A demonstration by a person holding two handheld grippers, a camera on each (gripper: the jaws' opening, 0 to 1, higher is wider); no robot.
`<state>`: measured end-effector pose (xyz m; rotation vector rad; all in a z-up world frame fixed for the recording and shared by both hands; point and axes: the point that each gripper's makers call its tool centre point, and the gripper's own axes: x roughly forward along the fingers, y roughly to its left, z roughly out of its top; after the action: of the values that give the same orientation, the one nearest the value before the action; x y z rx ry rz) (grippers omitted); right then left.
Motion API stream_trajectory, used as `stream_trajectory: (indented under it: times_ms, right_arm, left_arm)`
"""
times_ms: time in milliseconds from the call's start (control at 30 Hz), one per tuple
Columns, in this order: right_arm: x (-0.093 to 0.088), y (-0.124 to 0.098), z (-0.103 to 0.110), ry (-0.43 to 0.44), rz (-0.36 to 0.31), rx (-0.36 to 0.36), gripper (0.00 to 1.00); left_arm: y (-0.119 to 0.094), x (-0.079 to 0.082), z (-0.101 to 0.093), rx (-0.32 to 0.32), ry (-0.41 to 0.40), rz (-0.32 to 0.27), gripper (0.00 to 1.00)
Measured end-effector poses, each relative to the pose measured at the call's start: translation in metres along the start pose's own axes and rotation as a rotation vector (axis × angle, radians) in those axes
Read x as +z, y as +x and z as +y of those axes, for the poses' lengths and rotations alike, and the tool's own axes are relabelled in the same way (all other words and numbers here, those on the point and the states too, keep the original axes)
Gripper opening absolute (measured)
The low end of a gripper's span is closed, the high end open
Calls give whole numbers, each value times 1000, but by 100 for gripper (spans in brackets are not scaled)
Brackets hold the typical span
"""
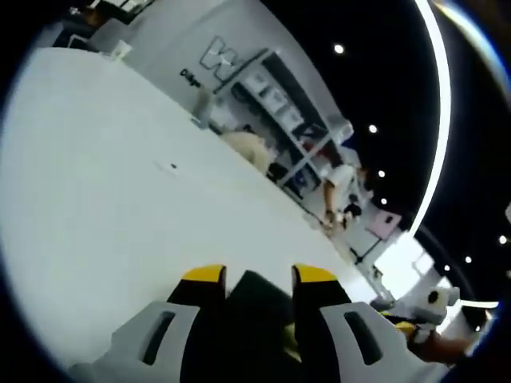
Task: Fold the garment on the visible template until the final outline fits inside the template.
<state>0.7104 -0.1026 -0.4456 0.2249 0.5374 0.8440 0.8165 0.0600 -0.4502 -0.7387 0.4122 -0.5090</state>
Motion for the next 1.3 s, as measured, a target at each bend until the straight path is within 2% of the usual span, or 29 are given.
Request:
stream_trajectory:
  times_ms: [133,200,267,300,400,533,600,700,800,933,1033,1167,1300]
  right_arm:
    - [-10,11,12,108,48,71,20]
    - [-11,16,13,109,52,76,21]
    - [-14,20,16,146,68,86,16]
    - [-15,24,17,188,74,104,10]
    - [-17,26,22,214,92,111,2]
    - [-15,28,17,255,99,107,0]
    - [-9,26,15,255,77,101,0]
    - [4,25,4,268,18,74,0]
    - [30,24,-13,315,-90,46,0]
    - [46,26,-46,328,-156,-3,0]
    - [52,25,-54,344,-181,-27,0]
    - [61,34,-86,321,-187,-69,0]
    - [66,41,-102,320,-187,-101,0]
  left_arm:
    - [1,-1,-3,-9,-19,-2,26]
    - [3,-1,-3,-18,-29,-4,24]
    - [4,-2,-5,-29,-49,-3,21]
    - [6,-2,-3,-32,-49,1,19]
    - [7,-2,-4,-34,-46,5,17]
    - [9,-7,-4,-48,-29,26,4]
    - [8,-7,-5,-51,-37,18,4]
    - [8,-2,-2,-46,-63,-3,9]
    - [7,4,0,-42,-85,-28,10]
    - [7,7,1,-40,-93,-41,11]
    - [7,8,2,-34,-96,-51,12]
    - [8,7,3,-31,-98,-46,12]
    - [8,8,3,-28,-102,-53,13]
